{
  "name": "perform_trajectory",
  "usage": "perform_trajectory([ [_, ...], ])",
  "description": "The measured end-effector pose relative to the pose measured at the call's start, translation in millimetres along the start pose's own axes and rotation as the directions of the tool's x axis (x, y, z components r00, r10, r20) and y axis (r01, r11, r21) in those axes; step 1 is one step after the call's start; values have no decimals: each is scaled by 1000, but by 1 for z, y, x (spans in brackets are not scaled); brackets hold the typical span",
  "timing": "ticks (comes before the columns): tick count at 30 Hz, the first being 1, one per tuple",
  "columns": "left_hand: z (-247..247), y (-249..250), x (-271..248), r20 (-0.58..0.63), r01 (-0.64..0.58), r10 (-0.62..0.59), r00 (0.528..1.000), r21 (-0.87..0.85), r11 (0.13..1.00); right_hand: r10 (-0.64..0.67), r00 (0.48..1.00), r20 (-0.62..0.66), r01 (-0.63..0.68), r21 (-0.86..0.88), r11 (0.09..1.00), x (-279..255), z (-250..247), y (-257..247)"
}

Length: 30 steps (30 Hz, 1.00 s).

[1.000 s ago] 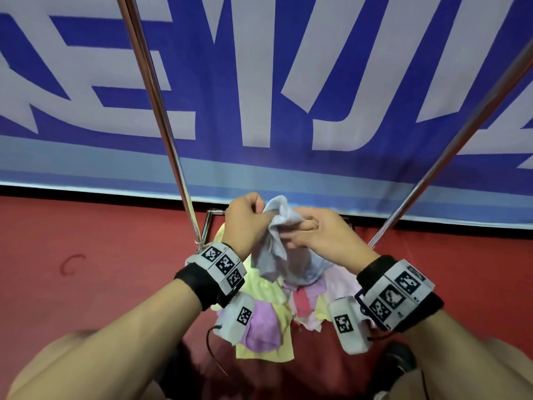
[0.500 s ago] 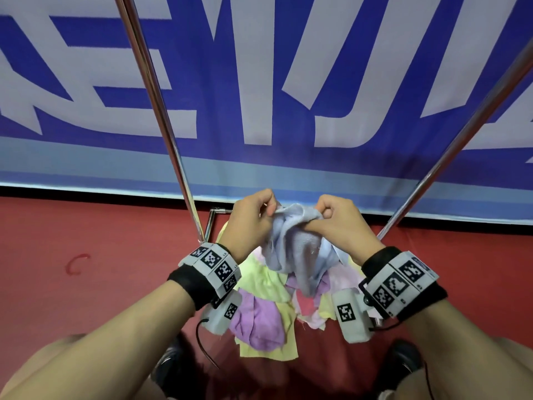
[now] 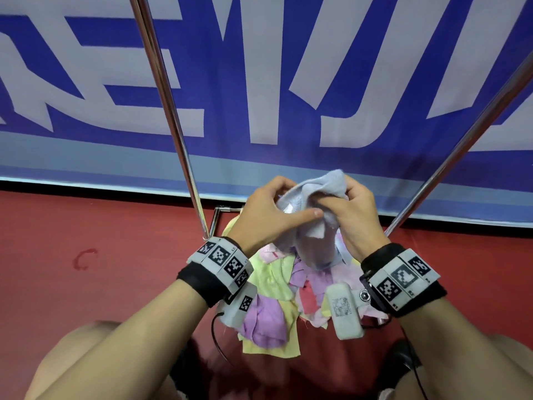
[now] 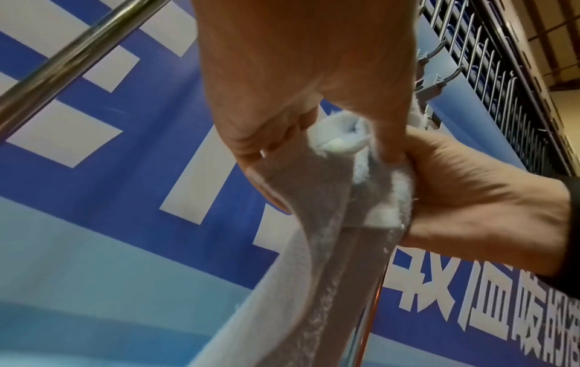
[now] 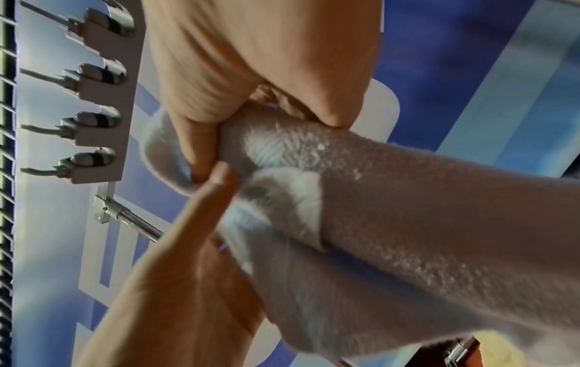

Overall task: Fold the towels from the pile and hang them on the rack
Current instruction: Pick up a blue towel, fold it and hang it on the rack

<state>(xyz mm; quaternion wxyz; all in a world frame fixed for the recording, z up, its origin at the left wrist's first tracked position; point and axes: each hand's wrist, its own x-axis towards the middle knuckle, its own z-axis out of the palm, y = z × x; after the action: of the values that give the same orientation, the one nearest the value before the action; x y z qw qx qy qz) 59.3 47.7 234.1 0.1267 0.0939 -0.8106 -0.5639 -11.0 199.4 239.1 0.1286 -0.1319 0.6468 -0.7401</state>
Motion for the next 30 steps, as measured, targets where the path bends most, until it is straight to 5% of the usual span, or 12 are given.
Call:
perform_trajectory([
  [6,-3,-1,14,-91,-47,53,994,61,997,-35,998,-44,31,-92,995,3,-11,3],
  [13,-15,-1,16,-119,-218,224,967,63,974,185,956,228,-80,-404,911,-1,-27,5],
  [17,-12,-8,15,-14,-337,353,936,266,903,46,988,150,7,-339,941,-2,-25,0],
  [22,-1,-16,10,54,-141,132,990,239,961,4,988,153,50,-348,936,-3,-29,-5],
  [26,9,-20,6,189,-202,180,965,107,973,54,961,271,65,-411,909,-5,-31,-10],
  [30,11,-17,4,187,-181,180,966,-8,983,63,955,289,92,-495,864,-3,-40,-16],
])
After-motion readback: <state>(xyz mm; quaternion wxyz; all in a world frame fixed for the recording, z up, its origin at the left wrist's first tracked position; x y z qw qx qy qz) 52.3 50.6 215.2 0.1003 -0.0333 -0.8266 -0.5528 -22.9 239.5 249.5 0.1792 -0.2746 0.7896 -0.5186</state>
